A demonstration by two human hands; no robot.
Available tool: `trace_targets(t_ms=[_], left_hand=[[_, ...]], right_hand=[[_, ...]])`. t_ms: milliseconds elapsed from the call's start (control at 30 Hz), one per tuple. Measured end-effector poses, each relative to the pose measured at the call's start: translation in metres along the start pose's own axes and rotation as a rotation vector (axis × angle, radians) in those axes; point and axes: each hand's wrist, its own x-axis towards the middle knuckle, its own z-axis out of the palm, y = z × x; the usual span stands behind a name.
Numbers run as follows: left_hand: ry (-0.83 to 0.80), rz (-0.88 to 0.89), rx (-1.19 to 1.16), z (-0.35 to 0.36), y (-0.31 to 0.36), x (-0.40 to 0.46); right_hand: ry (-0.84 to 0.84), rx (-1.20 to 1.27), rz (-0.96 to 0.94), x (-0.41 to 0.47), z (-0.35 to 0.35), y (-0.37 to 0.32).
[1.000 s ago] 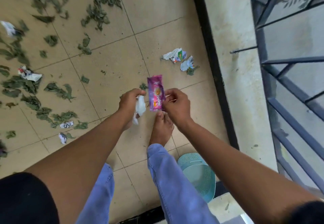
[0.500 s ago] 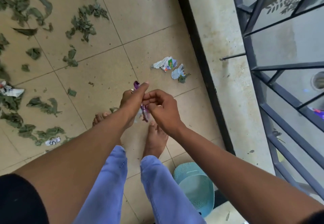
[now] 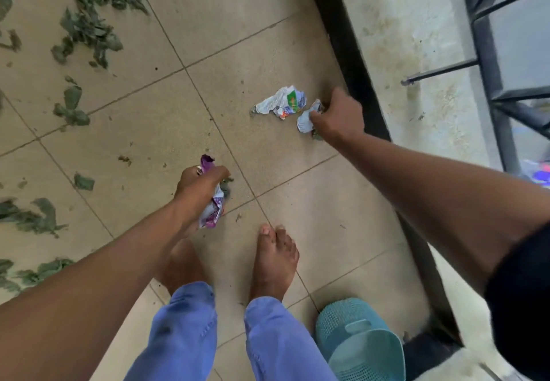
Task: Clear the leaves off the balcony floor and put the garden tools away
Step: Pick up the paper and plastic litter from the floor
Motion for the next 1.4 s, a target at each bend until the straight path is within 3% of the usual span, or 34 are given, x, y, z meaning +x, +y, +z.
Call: trace_targets(t_ms=[200,333,433,567,900,967,1100,1267,1400], left_hand=[[-0.074,-0.052,-0.100,0.003,0.014,-0.013],[-0.121,-0.082,-0.090,0.005,0.027,-0.019],[-0.169,-0.093,-0.143,0.013,0.041,-0.026],[-0.251,-0.088,-0.215,0.020,0.058,-0.029],[-0.251,-0.027,-0.147,0.011,0.046,-0.024],[-0.195,-0.025,-0.134,0.007,0.040,-0.020],[-0.112,-0.066,-0.165,-0.003,0.035,-0.013],[-0.144,-0.137,-0.234,-0.023,0.029,0.002],[-0.141,-0.186,-0.212,-0.043,0.024,0.000]], right_hand=[[0.022,0.241,0.128,-0.004,-0.021,-0.006],[0.037,0.576,0.220,-0.035,-0.047,-0.021],[-0.085,0.813,0.240,-0.069,-0.064,-0.039],[-0.216,0.907,0.195,-0.107,-0.064,-0.059],[-0.433,0.652,-0.085,-0.125,-0.029,-0.076],[-0.356,0.591,-0.084,-0.116,-0.025,-0.075],[-0.033,0.222,-0.121,-0.078,-0.010,-0.067],[-0.087,-0.111,-0.289,-0.025,0.012,-0.066],[-0.101,-0.130,-0.284,-0.022,0.022,-0.071]])
